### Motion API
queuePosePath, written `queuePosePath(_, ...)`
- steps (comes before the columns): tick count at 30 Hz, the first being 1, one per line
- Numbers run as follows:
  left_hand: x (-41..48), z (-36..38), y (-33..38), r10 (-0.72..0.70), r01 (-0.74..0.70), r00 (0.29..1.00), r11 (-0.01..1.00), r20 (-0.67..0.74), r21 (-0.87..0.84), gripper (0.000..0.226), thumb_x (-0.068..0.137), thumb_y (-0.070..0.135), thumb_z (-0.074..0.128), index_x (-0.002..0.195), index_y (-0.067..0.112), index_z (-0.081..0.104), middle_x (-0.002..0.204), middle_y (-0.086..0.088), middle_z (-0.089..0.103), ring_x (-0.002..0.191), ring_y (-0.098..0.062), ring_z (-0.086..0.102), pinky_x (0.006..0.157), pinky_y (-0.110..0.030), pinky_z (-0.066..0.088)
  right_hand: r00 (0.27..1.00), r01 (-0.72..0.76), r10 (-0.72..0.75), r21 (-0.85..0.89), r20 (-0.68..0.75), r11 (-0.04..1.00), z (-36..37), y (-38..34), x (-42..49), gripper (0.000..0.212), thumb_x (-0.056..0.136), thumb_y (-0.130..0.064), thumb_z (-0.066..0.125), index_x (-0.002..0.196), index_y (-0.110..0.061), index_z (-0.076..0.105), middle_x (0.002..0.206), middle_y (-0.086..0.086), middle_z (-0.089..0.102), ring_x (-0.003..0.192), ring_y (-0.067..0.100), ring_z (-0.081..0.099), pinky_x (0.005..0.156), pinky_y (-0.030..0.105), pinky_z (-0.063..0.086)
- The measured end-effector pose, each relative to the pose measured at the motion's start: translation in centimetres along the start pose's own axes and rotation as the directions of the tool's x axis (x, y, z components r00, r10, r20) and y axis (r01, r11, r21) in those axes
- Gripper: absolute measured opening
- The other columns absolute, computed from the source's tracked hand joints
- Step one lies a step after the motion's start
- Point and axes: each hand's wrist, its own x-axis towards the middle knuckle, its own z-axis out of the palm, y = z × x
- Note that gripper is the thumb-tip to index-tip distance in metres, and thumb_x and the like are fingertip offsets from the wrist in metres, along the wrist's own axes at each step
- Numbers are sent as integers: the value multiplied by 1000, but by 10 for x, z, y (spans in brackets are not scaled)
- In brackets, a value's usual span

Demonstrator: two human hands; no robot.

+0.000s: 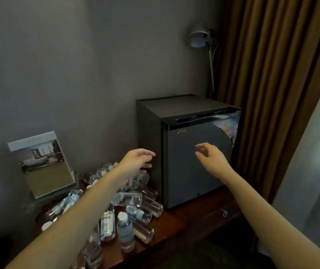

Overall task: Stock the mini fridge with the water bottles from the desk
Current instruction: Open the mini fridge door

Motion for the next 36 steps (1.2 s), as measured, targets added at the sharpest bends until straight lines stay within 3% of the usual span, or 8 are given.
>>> queuePosePath(4,48,-3,2,103,-94,993,981,-49,168,17,94,17,49,100,29,60,121,1,55,112,-14,52,93,-33,46,997,51,-59,-133,-57,990,16,-10,41,42,96,-27,48,137,-19,40,136,8,40,96,19,53,80,29,44)
queuePosePath(9,121,-7,20,298,-274,955,890,-10,363,35,93,17,51,127,24,49,137,-1,38,123,-16,43,94,-22,33,987,95,-128,-286,-98,953,26,-34,109,44,97,-31,46,138,-16,39,138,6,41,118,22,50,98,38,43)
queuePosePath(17,198,1,18,591,-539,788,523,175,660,62,80,-5,54,136,21,45,147,-1,37,141,-20,20,116,-39,20,958,118,-195,-331,-209,936,61,-23,142,39,93,-44,48,120,-17,53,114,-4,56,108,12,54,108,41,34)
queuePosePath(20,207,8,6,724,-613,679,469,122,636,62,72,-11,59,128,15,54,138,-2,50,139,-21,30,112,-39,20,947,100,-195,-340,-257,935,68,-19,141,46,88,-54,49,118,-19,51,115,-8,54,113,9,49,113,42,19)
queuePosePath(24,220,10,2,800,-666,598,463,47,585,51,65,-15,64,110,9,67,113,-4,67,126,-27,48,105,-43,29,916,78,-210,-360,-343,929,77,-20,145,49,83,-60,51,109,-18,53,107,-7,56,107,10,51,111,40,24)
queuePosePath(28,224,4,13,801,-720,596,509,46,471,51,59,-23,60,101,5,71,98,4,62,110,-18,51,98,-39,37,882,134,-272,-349,-384,927,76,-13,148,45,79,-55,60,100,-15,54,96,-4,57,94,12,53,98,31,41)
queuePosePath(32,236,-3,21,774,-727,629,554,71,406,55,57,-28,53,96,6,73,97,-2,59,101,-11,52,89,-20,39,879,164,-285,-320,-381,933,76,-13,150,41,76,-49,66,97,-16,53,93,-7,51,87,9,48,74,22,45)
queuePosePath(36,241,-1,23,761,-763,634,587,138,270,63,57,-30,50,96,15,70,91,7,61,89,6,57,77,-5,44,834,215,-317,-263,-452,941,76,-8,142,39,72,-45,65,88,-13,51,86,-8,43,81,5,41,80,21,40)
